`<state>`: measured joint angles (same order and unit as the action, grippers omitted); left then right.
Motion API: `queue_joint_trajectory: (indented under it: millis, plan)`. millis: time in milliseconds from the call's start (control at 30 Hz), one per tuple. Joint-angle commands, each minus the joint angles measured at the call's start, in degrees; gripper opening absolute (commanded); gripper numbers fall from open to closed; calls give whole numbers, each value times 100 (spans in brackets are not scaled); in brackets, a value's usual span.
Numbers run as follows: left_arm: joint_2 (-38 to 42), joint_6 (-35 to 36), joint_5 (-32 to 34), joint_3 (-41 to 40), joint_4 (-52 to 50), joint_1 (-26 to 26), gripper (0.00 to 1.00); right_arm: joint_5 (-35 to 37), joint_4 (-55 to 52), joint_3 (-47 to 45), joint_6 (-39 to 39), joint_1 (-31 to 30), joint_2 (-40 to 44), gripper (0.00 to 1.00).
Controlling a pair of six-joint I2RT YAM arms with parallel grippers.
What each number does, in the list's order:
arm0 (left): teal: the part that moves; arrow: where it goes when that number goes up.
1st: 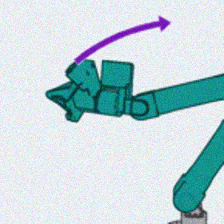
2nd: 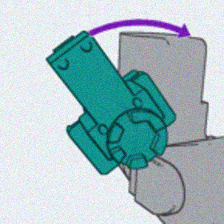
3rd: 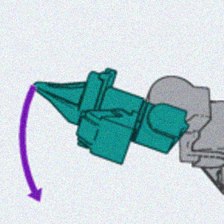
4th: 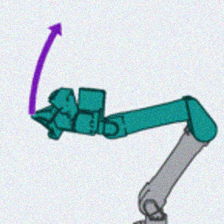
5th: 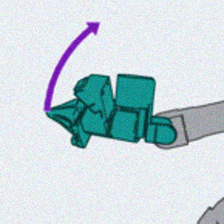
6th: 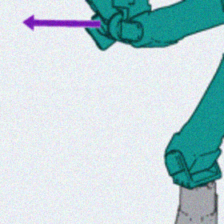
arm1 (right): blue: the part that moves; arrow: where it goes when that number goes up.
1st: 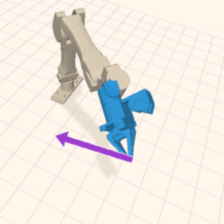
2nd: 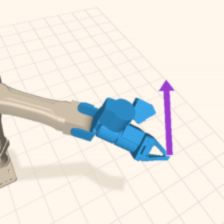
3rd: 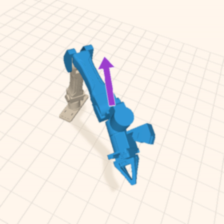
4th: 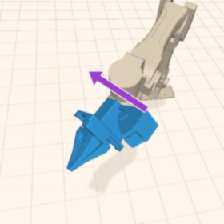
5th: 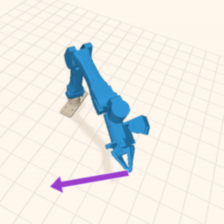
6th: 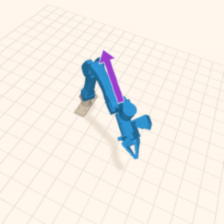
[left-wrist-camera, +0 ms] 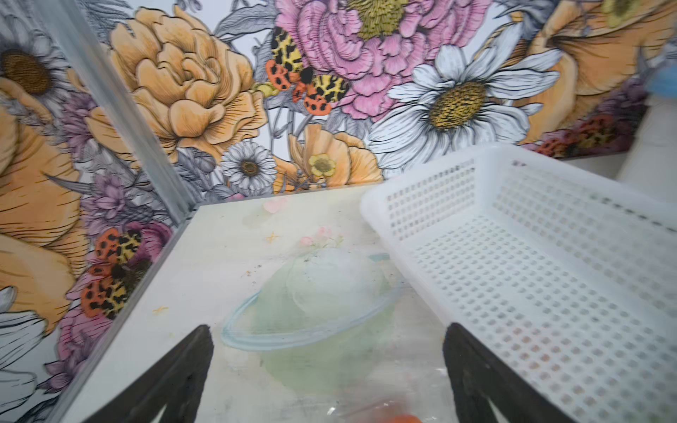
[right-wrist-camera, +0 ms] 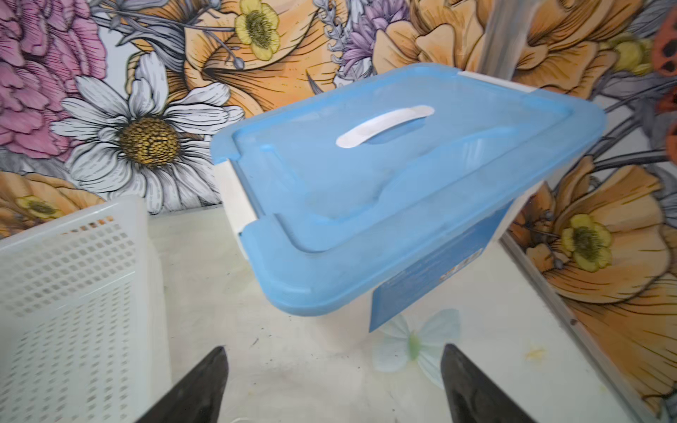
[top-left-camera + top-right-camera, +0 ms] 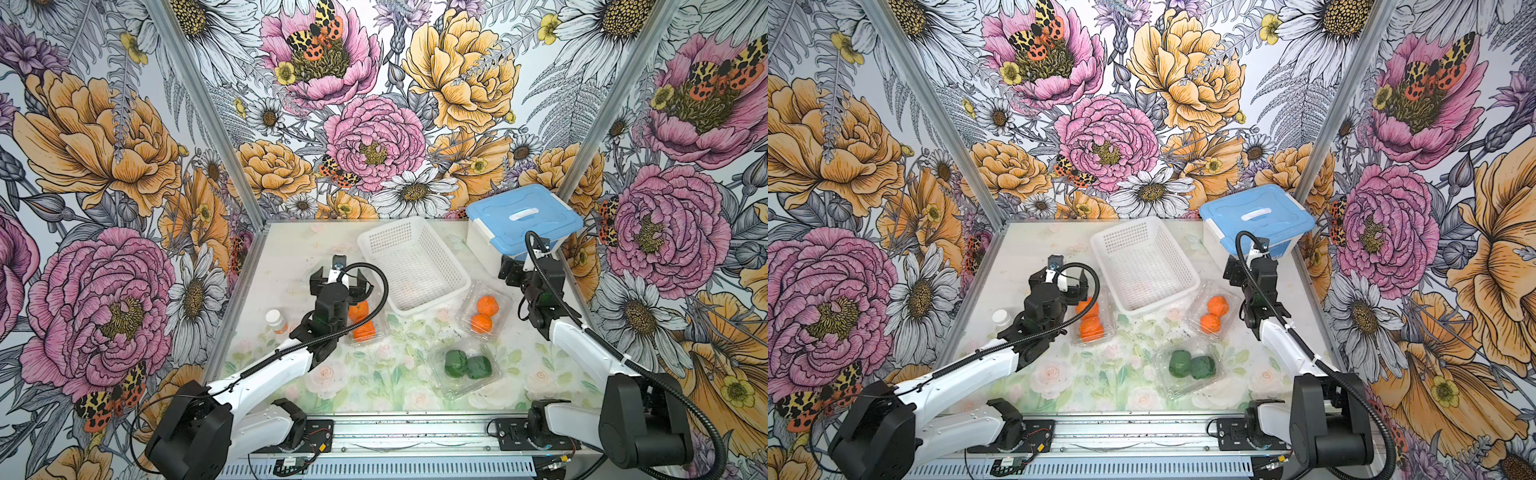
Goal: Take oranges out of containers
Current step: Adjust the basket at the center of the board.
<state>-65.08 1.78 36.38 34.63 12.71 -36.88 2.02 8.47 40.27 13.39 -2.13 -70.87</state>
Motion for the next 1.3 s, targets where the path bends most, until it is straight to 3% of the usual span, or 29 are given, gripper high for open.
queue_joint_trajectory:
  millis: [0, 167, 300, 433, 567, 700, 900, 1067, 1267]
  plan:
    - [-180, -672, 400, 457, -1364, -573, 99, -934, -1619, 285, 331, -221, 151, 87]
    - [-838, -1270, 89, 1011, -1935, -1137, 99, -1405, -2161, 298, 516, -497, 452, 87]
    - [-1757, -1663, -704, 1592, -2107, -905, 99, -1765, -2387, 192, 774, -497, 682, 85]
    - [-2437, -1751, -946, 2131, -2110, -783, 99, -1933, -2640, 181, 884, -497, 741, 83]
    - [-3093, -1896, -1640, 2746, -2181, -304, 99, -1925, -2731, 133, 957, -499, 672, 80]
    - [-3696, -2016, -2236, 3345, -2257, 257, 89, -1968, -2730, 94, 983, -493, 636, 78]
    - [-4848, -1880, -2399, 4804, -2850, 670, 78, -1846, -2729, 78, 912, -498, 698, 76]
    - [-5743, -1682, -2651, 6230, -3519, 838, 54, -1837, -2743, 95, 873, -489, 680, 75]
    - [-6513, -1460, -2479, 7704, -4168, 1043, 49, -1761, -2744, 132, 854, -488, 647, 75]
